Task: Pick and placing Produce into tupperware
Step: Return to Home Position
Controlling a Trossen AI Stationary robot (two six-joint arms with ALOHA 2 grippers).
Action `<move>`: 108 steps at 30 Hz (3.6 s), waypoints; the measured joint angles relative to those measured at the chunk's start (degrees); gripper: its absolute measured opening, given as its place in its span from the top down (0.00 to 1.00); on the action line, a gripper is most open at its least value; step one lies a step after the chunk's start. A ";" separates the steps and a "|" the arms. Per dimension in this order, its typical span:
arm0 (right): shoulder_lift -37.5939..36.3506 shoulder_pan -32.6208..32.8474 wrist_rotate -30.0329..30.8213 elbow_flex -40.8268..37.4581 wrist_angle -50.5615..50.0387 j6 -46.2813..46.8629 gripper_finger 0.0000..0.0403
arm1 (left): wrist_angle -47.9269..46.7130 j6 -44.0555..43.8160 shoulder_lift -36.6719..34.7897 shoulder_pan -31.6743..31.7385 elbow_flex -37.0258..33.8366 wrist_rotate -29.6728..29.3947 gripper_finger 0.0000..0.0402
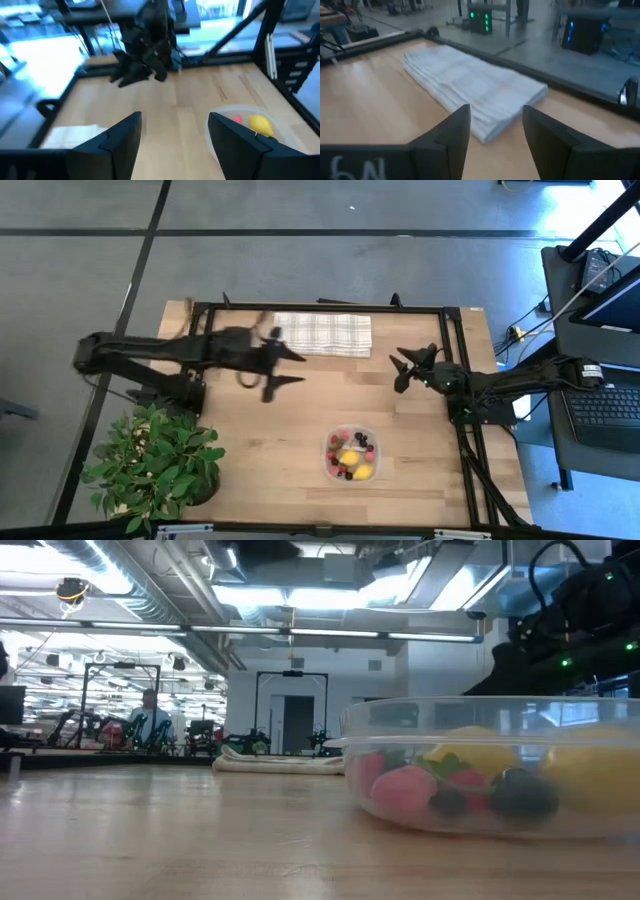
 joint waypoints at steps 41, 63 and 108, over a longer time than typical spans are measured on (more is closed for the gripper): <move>-40.34 0.00 0.01 -0.02 -28.95 -5.81 0.55 | 3.67 -13.11 -66.98 8.48 -54.19 -4.90 0.44; -49.80 0.02 0.00 -0.02 -30.76 -5.76 0.55 | 3.50 -11.16 -67.18 8.48 -54.19 -4.92 0.44; -49.58 0.02 0.00 -0.02 -30.85 -19.40 0.55 | 3.52 0.84 -67.18 8.46 -54.17 -5.33 0.44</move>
